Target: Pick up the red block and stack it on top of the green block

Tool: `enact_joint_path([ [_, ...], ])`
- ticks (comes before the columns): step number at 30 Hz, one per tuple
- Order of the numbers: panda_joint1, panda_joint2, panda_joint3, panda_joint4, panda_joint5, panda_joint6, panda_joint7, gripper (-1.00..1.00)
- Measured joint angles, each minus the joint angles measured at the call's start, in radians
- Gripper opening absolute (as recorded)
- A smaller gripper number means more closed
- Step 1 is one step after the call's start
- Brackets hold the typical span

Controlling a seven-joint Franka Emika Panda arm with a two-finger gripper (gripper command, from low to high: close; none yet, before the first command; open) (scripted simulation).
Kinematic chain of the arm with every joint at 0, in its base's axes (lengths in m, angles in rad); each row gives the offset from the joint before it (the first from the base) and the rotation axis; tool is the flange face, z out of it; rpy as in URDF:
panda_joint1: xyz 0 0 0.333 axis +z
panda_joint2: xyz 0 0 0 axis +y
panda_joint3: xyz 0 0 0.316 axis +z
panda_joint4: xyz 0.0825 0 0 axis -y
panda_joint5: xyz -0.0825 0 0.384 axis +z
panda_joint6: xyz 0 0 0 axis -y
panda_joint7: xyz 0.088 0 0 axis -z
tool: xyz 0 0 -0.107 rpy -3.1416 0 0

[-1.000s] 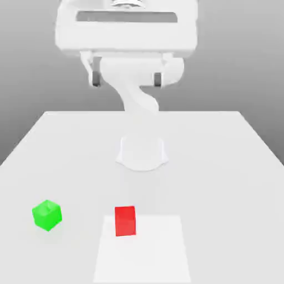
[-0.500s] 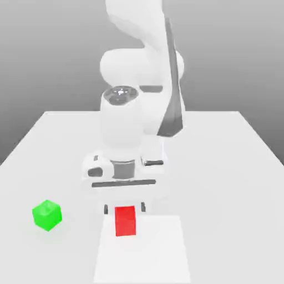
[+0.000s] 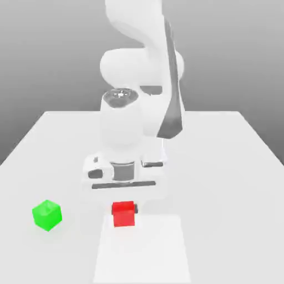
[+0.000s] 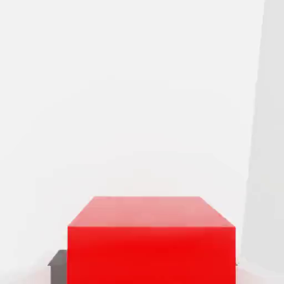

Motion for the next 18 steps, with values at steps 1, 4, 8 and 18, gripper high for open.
enact_joint_path([
  [1,-0.015,-0.018,-0.008,0.002,-0.006,-0.019,0.003,-1.0],
  [4,-0.071,-0.037,-0.035,0.019,-0.013,-0.055,0.005,-1.0],
  [8,-0.142,-0.042,-0.084,0.05,-0.023,-0.091,0.007,-1.0],
  [18,-0.318,-0.054,-0.213,0.129,-0.044,-0.18,0.009,-1.0],
])
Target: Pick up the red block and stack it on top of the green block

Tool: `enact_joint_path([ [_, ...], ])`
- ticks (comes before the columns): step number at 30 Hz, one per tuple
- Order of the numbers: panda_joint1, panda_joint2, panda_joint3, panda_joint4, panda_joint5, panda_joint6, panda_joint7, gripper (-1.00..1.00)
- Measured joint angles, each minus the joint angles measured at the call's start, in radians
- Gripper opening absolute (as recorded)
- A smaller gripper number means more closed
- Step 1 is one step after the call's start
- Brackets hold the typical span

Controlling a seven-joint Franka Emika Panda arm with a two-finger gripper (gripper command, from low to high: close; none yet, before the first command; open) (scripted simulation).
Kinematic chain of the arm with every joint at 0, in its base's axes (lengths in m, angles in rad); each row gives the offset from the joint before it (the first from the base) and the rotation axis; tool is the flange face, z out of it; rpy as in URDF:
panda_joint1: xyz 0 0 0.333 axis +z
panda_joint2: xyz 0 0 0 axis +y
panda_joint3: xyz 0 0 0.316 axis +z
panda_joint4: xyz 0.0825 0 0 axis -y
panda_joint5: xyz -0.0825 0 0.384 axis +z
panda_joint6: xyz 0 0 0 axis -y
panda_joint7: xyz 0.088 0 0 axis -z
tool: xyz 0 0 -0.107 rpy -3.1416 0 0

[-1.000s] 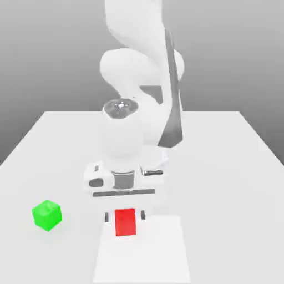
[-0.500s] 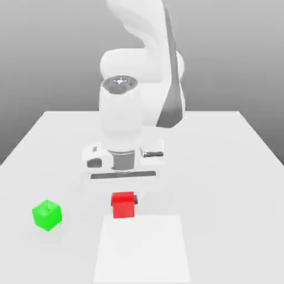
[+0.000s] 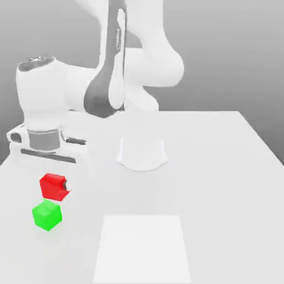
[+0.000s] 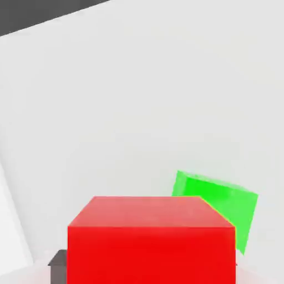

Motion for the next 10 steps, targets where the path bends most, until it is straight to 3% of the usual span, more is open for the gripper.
enact_joint_path([
  [6,-0.033,0.175,0.027,0.018,0.121,0.151,-0.088,-1.0],
  [7,-0.042,0.208,0.042,0.02,0.149,0.181,-0.108,1.0],
  [10,-0.042,0.208,0.042,0.02,0.149,0.181,-0.108,1.0],
])
